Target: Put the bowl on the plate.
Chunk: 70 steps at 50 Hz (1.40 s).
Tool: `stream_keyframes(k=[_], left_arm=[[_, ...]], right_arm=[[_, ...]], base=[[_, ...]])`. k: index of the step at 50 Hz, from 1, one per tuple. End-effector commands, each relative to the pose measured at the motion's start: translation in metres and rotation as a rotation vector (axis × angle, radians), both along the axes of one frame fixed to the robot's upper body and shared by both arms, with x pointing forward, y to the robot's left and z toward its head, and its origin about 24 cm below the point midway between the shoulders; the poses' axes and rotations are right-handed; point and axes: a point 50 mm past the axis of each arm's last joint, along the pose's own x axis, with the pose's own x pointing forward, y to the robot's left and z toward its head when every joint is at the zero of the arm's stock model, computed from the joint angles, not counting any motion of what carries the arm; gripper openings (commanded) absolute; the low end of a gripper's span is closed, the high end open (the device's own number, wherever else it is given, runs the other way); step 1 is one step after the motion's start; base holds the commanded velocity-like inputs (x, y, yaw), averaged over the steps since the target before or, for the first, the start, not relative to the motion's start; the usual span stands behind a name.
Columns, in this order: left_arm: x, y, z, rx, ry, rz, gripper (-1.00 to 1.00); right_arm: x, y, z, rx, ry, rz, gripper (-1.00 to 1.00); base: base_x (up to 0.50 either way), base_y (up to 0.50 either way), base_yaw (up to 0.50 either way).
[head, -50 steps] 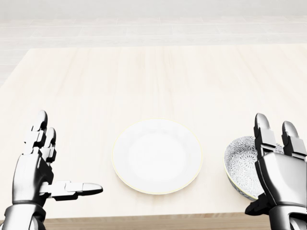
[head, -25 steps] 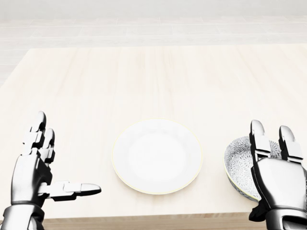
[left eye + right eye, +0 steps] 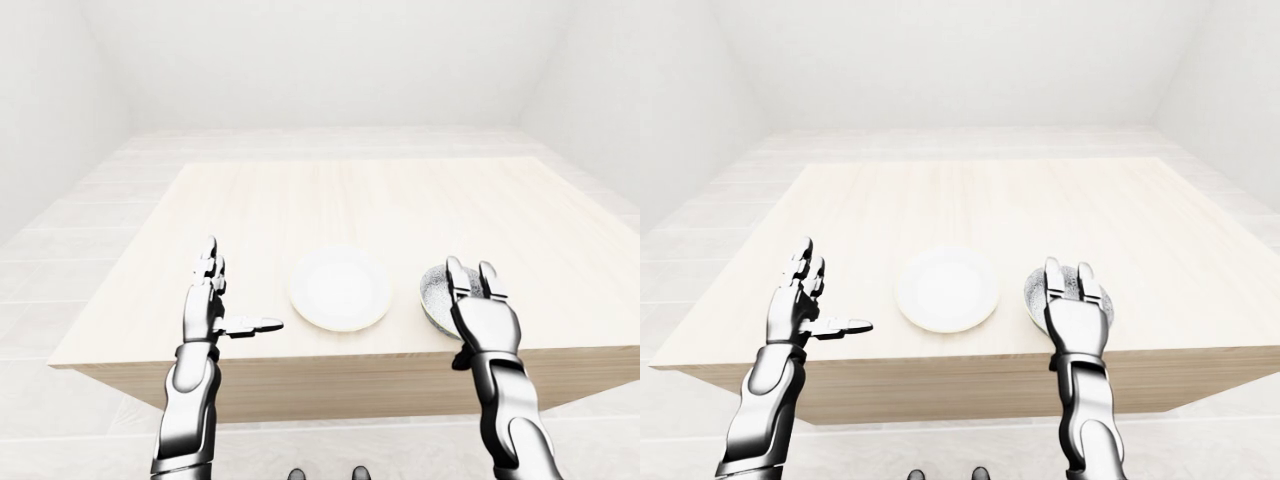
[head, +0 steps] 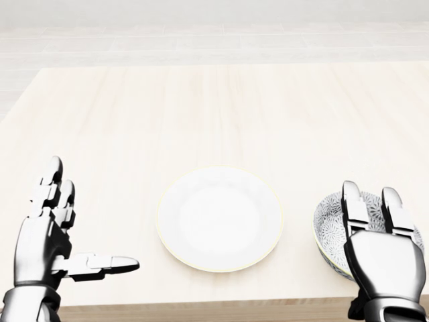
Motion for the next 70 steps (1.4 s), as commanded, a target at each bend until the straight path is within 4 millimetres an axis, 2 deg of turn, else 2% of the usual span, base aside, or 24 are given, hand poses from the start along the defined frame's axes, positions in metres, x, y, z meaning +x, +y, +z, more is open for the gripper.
stream_keyframes(k=[1,29,51,70], left_arm=[[0.0,0.001,0.0,-0.001,0.0,0.001,1.0],[-0.004,0.001,0.001,0.004,-0.005,0.0,1.0],[-0.006,-0.001,0.001,0.011,-0.004,-0.007,1.0],[-0.008,-0.002,0.003,0.01,-0.007,-0.009,1.0]], right_arm=[[0.001,0.001,-0.008,-0.009,0.02,0.003,1.0],[0.003,0.002,-0.019,-0.012,0.05,0.015,1.0],[0.002,-0.004,-0.038,0.009,0.081,0.001,1.0],[0.001,-0.006,-0.039,0.009,0.086,0.001,1.0]], base=[[0.0,0.0,0.0],[0.0,0.0,0.0],[0.0,0.0,0.0],[0.0,0.0,0.0]])
